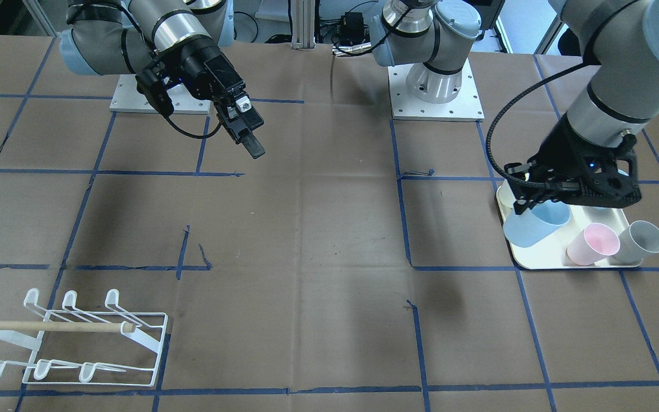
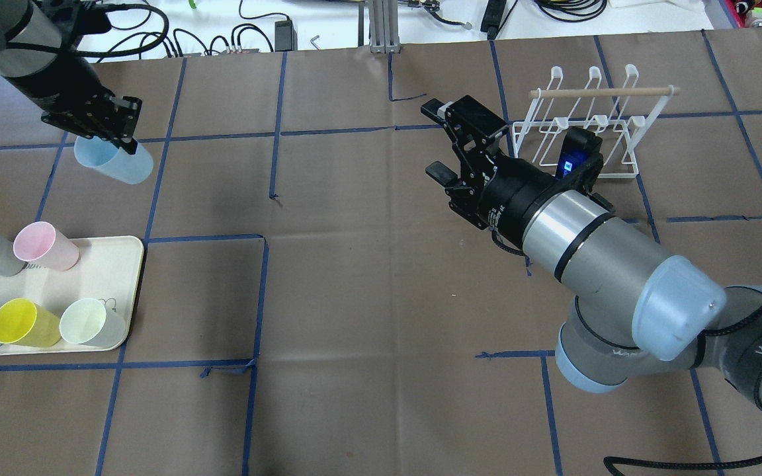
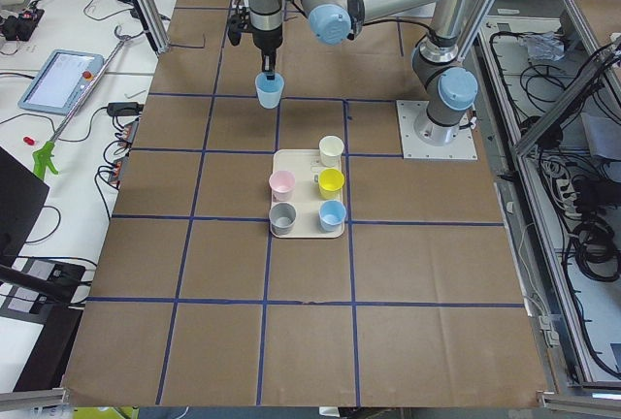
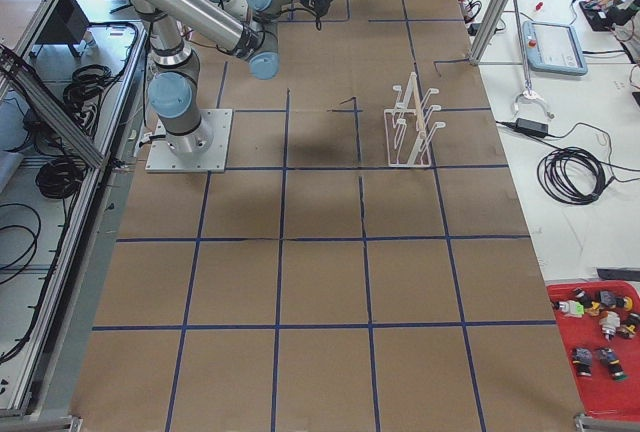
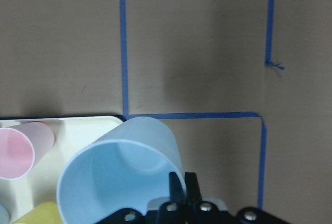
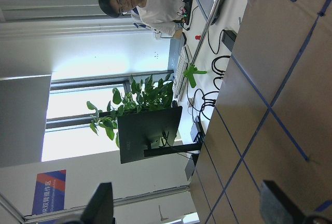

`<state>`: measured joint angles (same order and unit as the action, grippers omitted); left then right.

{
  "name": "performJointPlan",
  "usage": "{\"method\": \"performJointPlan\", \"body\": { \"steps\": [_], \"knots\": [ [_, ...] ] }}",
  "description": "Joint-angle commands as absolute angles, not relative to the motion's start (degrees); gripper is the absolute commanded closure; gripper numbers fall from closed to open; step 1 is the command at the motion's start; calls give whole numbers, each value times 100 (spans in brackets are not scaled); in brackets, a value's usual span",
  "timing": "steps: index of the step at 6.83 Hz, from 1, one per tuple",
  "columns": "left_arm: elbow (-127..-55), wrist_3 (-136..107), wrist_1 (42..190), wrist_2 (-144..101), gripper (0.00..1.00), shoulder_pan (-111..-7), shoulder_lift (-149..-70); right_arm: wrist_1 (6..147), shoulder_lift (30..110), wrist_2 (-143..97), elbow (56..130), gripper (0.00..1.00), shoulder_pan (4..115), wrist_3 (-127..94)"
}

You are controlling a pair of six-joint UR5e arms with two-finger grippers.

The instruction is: Transfer IKEA cup to right arm and place on rack

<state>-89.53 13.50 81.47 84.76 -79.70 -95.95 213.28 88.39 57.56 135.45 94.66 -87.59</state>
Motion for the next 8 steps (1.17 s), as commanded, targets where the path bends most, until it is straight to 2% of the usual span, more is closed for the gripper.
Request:
{"method": "performJointPlan", "body": {
  "steps": [1, 3, 4, 6, 8],
  "knots": [
    [-9060, 1003, 7816, 7039, 100, -8340, -9476, 21639, 8728, 5844, 13641, 0, 9466, -8850],
    [-9184, 1010, 6390, 6174, 100, -8760, -9509, 21586, 8736, 5845, 13614, 0, 9466, -8868],
    [-9480, 959, 5189, 6013, 100, -8963, -9510, 21560, 8719, 5845, 13623, 0, 9466, -9234],
    [-10454, 871, 2763, 5216, 100, -9053, -9431, 21438, 8736, 5801, 13623, 0, 9466, -10228],
    [-11596, 792, 442, 4661, 99, -9079, -9474, 21428, 8719, 5801, 13632, 0, 9475, -10239]
  ]
}}
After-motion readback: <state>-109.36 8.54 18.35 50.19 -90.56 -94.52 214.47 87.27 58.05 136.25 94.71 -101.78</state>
